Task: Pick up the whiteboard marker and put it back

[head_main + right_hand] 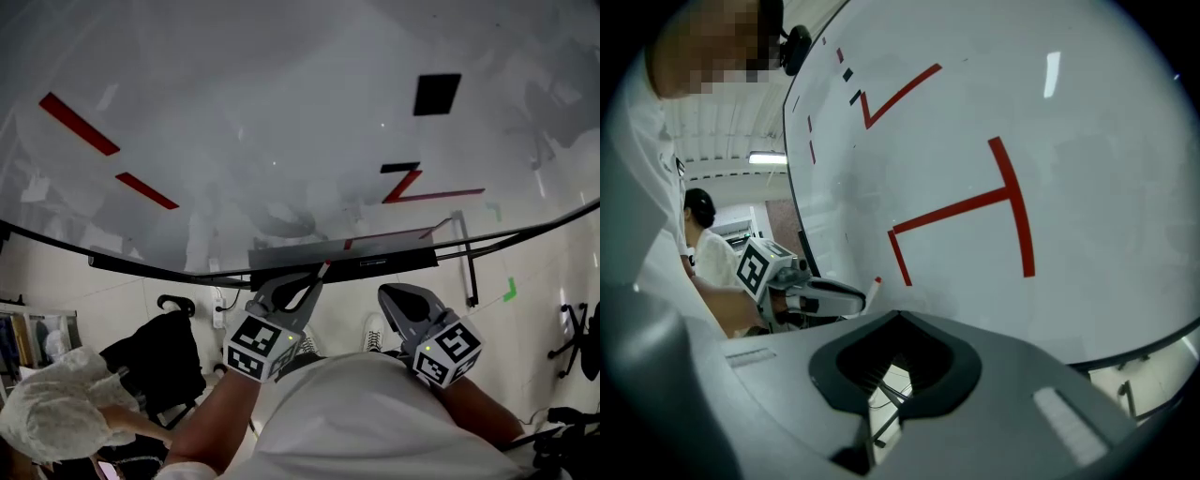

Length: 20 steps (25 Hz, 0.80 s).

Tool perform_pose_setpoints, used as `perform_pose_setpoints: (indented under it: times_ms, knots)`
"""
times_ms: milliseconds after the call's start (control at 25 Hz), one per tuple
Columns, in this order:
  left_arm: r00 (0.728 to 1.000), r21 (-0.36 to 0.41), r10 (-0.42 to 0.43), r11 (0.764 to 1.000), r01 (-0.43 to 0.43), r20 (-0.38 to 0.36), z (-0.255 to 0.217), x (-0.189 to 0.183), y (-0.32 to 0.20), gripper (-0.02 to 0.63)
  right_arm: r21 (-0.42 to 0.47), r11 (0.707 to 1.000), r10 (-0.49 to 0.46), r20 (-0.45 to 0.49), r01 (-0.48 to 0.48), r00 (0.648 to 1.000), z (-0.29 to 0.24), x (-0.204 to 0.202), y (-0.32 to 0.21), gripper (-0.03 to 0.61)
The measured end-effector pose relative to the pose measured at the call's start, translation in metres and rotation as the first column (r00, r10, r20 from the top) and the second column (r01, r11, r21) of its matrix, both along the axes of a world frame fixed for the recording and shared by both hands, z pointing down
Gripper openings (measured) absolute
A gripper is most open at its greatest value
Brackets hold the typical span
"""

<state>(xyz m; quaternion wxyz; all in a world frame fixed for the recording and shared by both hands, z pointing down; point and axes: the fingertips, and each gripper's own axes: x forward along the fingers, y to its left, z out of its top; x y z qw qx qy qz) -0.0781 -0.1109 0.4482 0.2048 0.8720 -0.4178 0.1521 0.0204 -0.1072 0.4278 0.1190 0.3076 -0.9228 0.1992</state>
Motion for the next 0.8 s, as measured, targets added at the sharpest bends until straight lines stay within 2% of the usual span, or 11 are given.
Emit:
perform_pose_setpoints:
  times_ms: [80, 240, 560, 800]
  knots:
    - [0.996, -0.006, -0.031, 1.0, 0.031, -0.079, -0.01, 0.001, 0.003, 0.052, 0.001, 1.0, -0.001, 0.003, 0.001, 1.0, -0.001, -0.001, 0.0, 0.002]
    - [0.989, -0.016, -0.047, 0.999, 0.045, -0.143, -0.018, 0.001, 0.014, 0.051, 0.002, 1.0, 0.004, 0.011, -0.004, 1.0, -0.003, -0.002, -0.002, 0.002]
    - [0.976, -0.042, -0.073, 0.997, 0.066, -0.203, -0.017, 0.007, 0.034, 0.052, -0.014, 1.0, 0.012, 0.026, -0.012, 1.0, -0.001, -0.003, -0.004, 0.002]
    - [0.973, -0.038, -0.092, 0.996, 0.085, -0.213, -0.018, 0.001, 0.039, 0.051, -0.01, 1.0, 0.0, 0.027, 0.0, 1.0, -0.002, -0.006, -0.001, 0.002]
